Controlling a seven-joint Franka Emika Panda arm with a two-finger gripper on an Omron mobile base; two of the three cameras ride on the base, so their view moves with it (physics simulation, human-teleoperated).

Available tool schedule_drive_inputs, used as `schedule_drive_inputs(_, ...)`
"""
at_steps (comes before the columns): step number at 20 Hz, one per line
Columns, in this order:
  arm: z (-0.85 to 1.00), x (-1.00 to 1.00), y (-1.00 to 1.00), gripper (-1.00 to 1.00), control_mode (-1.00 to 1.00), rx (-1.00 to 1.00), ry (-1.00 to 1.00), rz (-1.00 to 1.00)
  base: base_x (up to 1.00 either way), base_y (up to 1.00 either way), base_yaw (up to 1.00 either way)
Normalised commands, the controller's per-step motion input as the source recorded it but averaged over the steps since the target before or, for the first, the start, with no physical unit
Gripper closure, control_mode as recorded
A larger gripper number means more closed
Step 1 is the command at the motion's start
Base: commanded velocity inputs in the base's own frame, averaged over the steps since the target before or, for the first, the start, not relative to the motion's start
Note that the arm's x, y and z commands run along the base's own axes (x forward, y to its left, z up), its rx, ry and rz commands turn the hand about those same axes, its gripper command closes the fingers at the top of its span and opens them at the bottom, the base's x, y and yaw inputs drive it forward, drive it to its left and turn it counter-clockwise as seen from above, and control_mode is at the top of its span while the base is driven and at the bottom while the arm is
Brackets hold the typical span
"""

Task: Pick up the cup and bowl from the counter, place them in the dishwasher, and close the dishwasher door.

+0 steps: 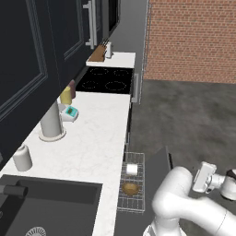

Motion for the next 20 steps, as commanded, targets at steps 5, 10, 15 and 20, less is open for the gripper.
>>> schedule_drive_inputs(5,-0.56,0.46,-0.15,-1.00,-1.00,0.01,0.04,0.01,0.00,0.00,0.00)
schedule_drive_inputs(10,-0.64,0.53,-0.06,-1.00,-1.00,0.00,0.04,0.00,0.00,0.00,0.00)
schedule_drive_inputs(15,-0.67,0.51,-0.02,-1.00,-1.00,0.00,0.01,0.00,0.00,0.00,0.00)
schedule_drive_inputs(20,-0.72,0.36,-0.08,-1.00,-1.00,0.00,0.00,0.00,0.00,0.00,0.00)
